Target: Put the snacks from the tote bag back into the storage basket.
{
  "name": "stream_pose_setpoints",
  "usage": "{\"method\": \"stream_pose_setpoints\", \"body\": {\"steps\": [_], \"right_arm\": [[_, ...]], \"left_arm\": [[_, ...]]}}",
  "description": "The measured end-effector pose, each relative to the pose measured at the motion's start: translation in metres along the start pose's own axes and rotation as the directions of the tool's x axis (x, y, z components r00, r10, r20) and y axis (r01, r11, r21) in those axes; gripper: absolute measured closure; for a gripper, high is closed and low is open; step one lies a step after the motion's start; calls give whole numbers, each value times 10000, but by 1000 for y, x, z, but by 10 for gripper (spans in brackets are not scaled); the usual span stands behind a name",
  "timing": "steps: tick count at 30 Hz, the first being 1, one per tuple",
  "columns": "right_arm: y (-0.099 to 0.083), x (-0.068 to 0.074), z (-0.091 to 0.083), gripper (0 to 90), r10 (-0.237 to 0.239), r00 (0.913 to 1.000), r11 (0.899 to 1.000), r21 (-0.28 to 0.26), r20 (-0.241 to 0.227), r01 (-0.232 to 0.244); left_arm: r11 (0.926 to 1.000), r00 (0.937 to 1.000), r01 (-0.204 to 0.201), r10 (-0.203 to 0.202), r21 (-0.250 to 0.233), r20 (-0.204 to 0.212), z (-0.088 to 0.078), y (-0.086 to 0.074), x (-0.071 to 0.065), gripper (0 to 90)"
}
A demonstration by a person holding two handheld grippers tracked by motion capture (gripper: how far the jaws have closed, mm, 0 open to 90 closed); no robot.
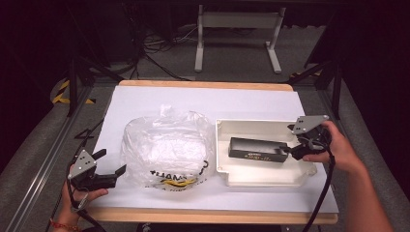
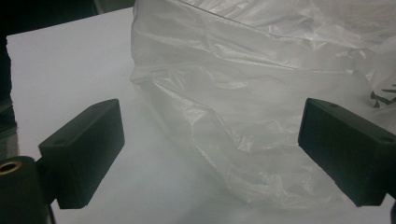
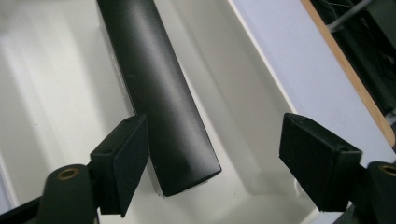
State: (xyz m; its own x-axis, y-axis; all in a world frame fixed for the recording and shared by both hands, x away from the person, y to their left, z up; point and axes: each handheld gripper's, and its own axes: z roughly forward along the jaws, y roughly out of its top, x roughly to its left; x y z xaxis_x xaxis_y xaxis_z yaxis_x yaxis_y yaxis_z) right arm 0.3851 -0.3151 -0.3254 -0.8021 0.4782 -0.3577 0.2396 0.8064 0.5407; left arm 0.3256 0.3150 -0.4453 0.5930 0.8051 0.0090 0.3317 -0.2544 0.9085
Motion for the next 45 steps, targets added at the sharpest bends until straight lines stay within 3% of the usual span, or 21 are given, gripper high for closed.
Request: {"method": "stream_pose_setpoints", "body": {"steps": [6,12,13,17,28,37,39,42,45], "right_arm": [[-9,-1,-8,158,690,9957,9972,-321,621,-672],[-15,1,-11,121,1168,9891,9926,-431,891,-1133],[-18,1,-11,113,1470,9832,9887,-468,1080,-1427],[-24,4,-12,105,1872,9748,9817,-585,1213,-1812],[-41,25,-15,78,2146,9620,9762,-700,1690,-2055],[-60,36,-18,69,2772,9454,9587,-1143,1715,-2604],[-71,42,-18,69,3097,9317,9468,-1511,1897,-2840],[-80,46,-17,68,3226,9254,9411,-1721,1991,-2910],[-93,52,-14,65,3580,9102,9267,-1990,2083,-3189]], "left_arm": [[9999,9999,-123,123,104,20,2,0,-2,79],[9998,9999,-169,169,120,9,2,0,-3,79],[9998,9999,-160,160,124,19,2,0,-3,79],[9997,9999,-158,157,161,47,2,-1,-3,79],[9997,9998,-178,178,178,0,2,0,-3,79],[9996,9998,-199,199,197,1,1,-1,-3,79],[9997,9998,-186,185,181,26,1,-1,-3,79],[9996,9998,-218,218,184,14,1,-1,-3,79],[9995,9997,-240,240,189,6,1,-1,-4,79]]}}
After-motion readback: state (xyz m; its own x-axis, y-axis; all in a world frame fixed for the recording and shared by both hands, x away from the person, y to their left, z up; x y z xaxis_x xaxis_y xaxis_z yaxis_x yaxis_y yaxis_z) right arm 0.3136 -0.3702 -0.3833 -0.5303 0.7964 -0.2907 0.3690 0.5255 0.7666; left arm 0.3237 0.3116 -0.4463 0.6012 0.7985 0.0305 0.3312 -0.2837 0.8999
